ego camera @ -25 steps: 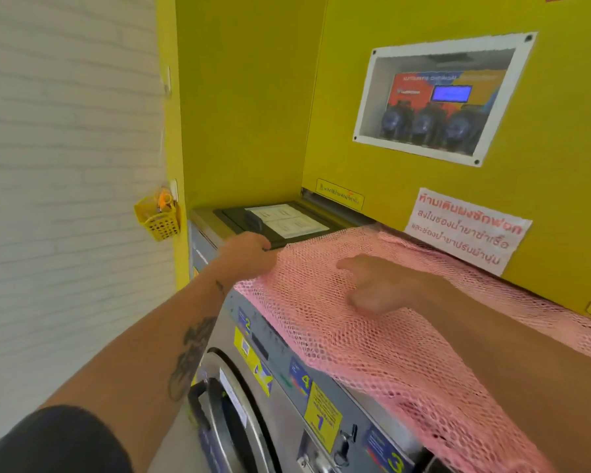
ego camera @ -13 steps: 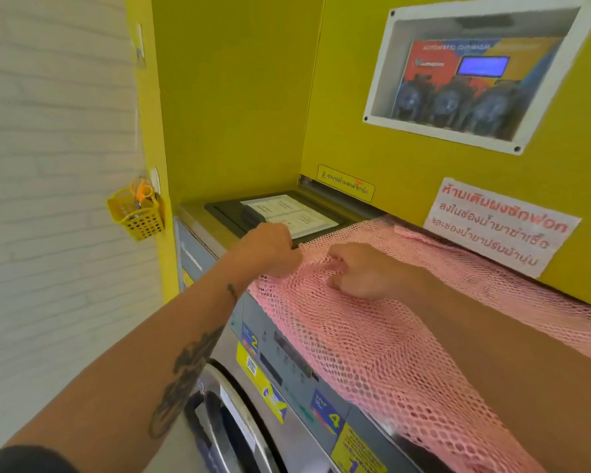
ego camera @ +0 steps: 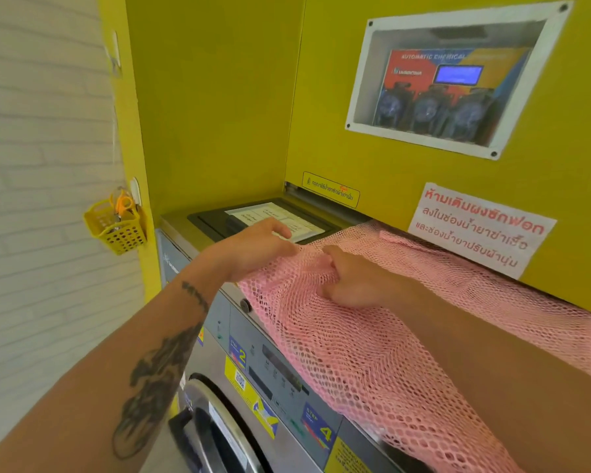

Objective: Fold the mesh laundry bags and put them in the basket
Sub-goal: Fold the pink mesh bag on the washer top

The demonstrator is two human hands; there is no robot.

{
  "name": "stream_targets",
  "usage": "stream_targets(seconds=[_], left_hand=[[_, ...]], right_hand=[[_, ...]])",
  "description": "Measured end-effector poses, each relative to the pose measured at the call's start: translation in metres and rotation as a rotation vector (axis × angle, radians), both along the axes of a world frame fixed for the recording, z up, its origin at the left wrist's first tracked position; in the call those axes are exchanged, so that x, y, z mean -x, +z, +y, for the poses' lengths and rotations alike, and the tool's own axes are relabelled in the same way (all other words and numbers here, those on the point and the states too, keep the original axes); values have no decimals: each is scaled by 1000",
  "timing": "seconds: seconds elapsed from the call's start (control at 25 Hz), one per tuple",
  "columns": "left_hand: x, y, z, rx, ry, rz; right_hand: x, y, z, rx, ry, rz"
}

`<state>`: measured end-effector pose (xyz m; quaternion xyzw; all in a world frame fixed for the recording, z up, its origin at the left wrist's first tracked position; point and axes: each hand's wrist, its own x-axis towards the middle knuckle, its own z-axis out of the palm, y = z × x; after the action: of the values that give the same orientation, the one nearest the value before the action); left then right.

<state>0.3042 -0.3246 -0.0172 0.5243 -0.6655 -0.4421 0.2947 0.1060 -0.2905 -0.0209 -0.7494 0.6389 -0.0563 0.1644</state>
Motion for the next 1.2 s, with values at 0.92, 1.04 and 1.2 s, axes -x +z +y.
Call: stream_targets(seconds=[0.92,1.04,1.2], left_hand=[[-32,-2,1,296,52,-424],[-31,-8,0,316,87,-860],[16,-17,18,649,121,-760]], right_hand=[[-33,12,-44,340,-140,120],[-23,16,-41,211,-99,70],[14,10,-36,114,-110,159]])
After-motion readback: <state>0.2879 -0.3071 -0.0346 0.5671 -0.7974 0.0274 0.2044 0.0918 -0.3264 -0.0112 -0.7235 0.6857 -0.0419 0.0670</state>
